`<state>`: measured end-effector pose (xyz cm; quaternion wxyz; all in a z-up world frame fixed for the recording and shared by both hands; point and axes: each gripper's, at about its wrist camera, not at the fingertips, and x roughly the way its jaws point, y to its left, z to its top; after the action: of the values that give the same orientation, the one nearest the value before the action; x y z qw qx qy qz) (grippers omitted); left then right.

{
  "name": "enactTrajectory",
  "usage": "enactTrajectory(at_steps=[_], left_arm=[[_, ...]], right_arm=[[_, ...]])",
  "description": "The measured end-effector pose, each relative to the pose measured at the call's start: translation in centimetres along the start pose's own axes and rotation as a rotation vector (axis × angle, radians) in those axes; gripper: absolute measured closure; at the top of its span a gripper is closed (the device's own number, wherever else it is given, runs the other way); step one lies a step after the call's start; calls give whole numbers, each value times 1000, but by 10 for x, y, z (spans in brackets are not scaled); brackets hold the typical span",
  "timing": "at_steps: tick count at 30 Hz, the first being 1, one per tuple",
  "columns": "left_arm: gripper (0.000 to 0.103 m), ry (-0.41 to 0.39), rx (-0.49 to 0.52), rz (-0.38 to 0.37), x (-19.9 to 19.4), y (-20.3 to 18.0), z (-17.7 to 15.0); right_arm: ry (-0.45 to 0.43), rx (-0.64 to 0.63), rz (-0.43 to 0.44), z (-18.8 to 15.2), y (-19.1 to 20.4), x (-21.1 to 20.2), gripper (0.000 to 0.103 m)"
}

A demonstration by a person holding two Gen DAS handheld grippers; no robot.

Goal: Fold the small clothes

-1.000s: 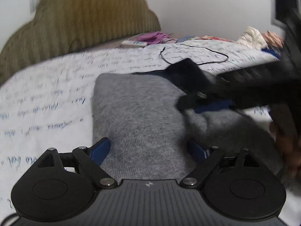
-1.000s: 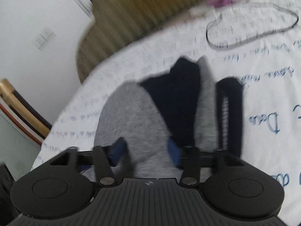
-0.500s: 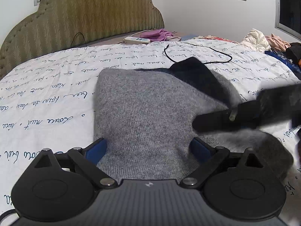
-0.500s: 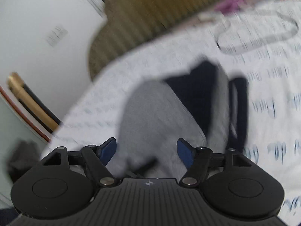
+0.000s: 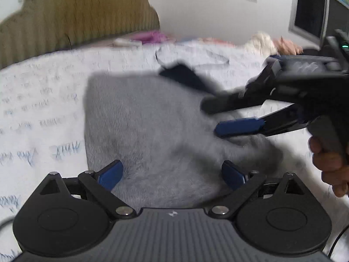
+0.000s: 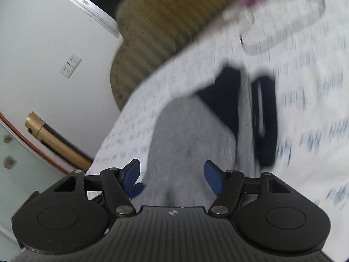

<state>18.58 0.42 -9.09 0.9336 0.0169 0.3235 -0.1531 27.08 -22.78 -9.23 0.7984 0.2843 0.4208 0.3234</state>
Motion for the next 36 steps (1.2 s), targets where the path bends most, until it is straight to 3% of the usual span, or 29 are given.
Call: enactTrajectory(at_steps=[1, 3, 5, 7, 9, 11, 14, 17, 19, 20, 21, 22, 24, 26, 29, 31, 34, 35, 36], left_arm=[[5, -5, -5, -1, 1, 4, 0], [6, -6, -83, -28, -9, 15, 8], [6, -55, -137, -55, -29, 23, 14], [5, -106, -178, -65, -46, 29, 18], [5, -122, -222, -102, -50, 32, 25], [5, -131, -240, -115, -43, 31, 33], [5, -65, -167, -48, -20, 20, 33], [5, 6, -100, -19, -5, 6, 15], [5, -1, -21, 22, -5, -4, 4], [5, -1, 9, 33, -4, -8, 1], [5, -1, 24, 40, -4, -11, -2], [5, -3, 29, 43, -5, -12, -3], [5, 2, 21, 29, -6, -8, -2], [5, 2, 16, 12, -5, -2, -3], [2, -5, 29, 10, -1, -2, -5], [1, -2, 41, 20, 2, -3, -4], [2, -19, 4, 8, -11, 0, 2], [2, -38, -15, -12, -21, 2, 3], [2, -63, -25, -31, -29, 2, 4]], right_arm=[[-5, 14, -8, -3, -12, 2, 70], [-6, 81, -29, -1, -25, -6, 90], [-31, 96, -6, 2, -19, -23, 75], [-77, 40, 21, 8, -5, -42, 50], [-136, 1, 34, 27, 6, -51, 40], [-171, -27, 21, 54, 14, -46, 40], [-165, -78, -76, 100, 12, -17, 39], [-74, -88, -144, 126, 5, 19, 41], [-22, -99, -170, 129, 0, 39, 44], [-10, -126, -186, 128, -1, 46, 50], [-6, -154, -213, 126, -1, 52, 80], [-3, -189, -236, 123, 0, 54, 94], [-39, -242, -234, 118, 6, 45, 94], [-89, -210, -203, 119, 0, 26, 95], [-44, -159, -255, 109, -31, 35, 97], [-87, -140, -228, 104, -31, 31, 95], [-127, -82, -232, 108, -23, 18, 70], [-165, -97, -244, 106, -15, 7, 72], [-203, -133, -242, 100, -4, -3, 67]])
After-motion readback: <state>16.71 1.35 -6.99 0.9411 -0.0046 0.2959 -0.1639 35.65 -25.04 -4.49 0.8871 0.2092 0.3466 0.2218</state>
